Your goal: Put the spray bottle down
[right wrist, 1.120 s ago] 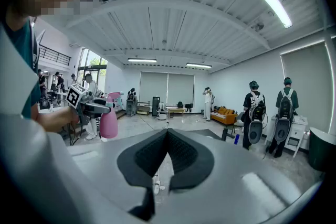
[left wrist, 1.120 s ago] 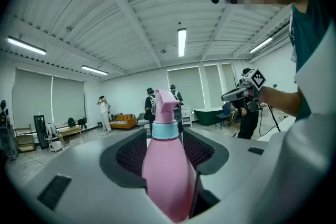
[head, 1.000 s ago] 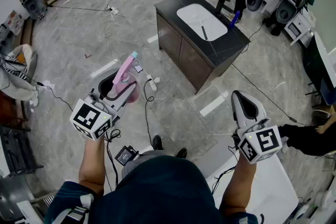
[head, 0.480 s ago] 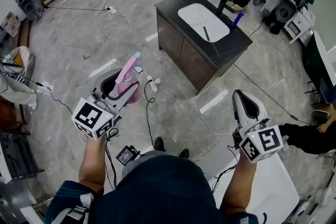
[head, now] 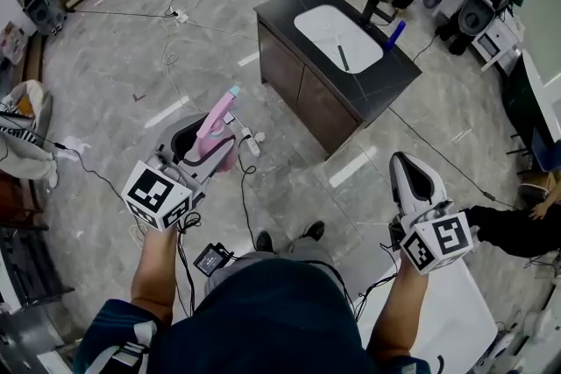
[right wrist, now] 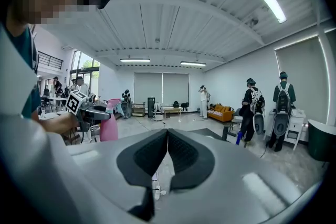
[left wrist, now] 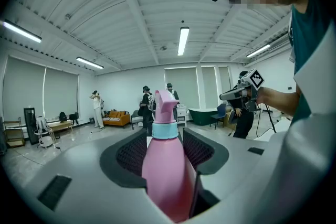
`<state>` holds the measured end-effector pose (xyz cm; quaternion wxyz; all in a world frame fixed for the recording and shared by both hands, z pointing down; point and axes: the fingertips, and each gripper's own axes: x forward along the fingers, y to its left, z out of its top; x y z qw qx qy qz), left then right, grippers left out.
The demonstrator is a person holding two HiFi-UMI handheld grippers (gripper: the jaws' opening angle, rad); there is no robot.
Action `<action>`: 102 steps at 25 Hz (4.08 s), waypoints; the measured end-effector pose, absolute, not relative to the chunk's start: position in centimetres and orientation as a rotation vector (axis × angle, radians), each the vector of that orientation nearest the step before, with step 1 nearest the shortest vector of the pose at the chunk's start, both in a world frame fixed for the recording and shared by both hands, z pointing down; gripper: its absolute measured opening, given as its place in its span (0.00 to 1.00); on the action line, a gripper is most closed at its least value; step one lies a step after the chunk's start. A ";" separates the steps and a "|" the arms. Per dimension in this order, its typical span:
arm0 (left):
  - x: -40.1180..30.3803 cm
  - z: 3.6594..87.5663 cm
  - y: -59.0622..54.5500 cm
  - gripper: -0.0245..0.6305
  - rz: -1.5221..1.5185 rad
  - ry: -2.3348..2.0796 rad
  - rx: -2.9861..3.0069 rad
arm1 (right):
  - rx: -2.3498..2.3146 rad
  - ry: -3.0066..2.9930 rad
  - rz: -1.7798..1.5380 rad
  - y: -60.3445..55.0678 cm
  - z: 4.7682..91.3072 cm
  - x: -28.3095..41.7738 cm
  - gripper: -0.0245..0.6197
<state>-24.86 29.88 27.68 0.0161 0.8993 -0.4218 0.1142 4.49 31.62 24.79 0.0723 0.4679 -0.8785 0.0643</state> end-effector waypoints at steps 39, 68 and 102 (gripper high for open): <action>-10.1 31.3 8.8 0.37 0.404 -1.487 2.619 | 1.175 -2.760 0.285 6.6 29.3 18.3 0.06; -13.9 35.2 -15.1 0.37 0.385 -1.068 2.792 | 1.571 -2.535 0.363 -7.1 31.8 12.9 0.06; -7.5 47.5 -29.2 0.37 0.298 -1.132 2.661 | 1.413 -2.531 0.612 -20.3 41.7 14.2 0.06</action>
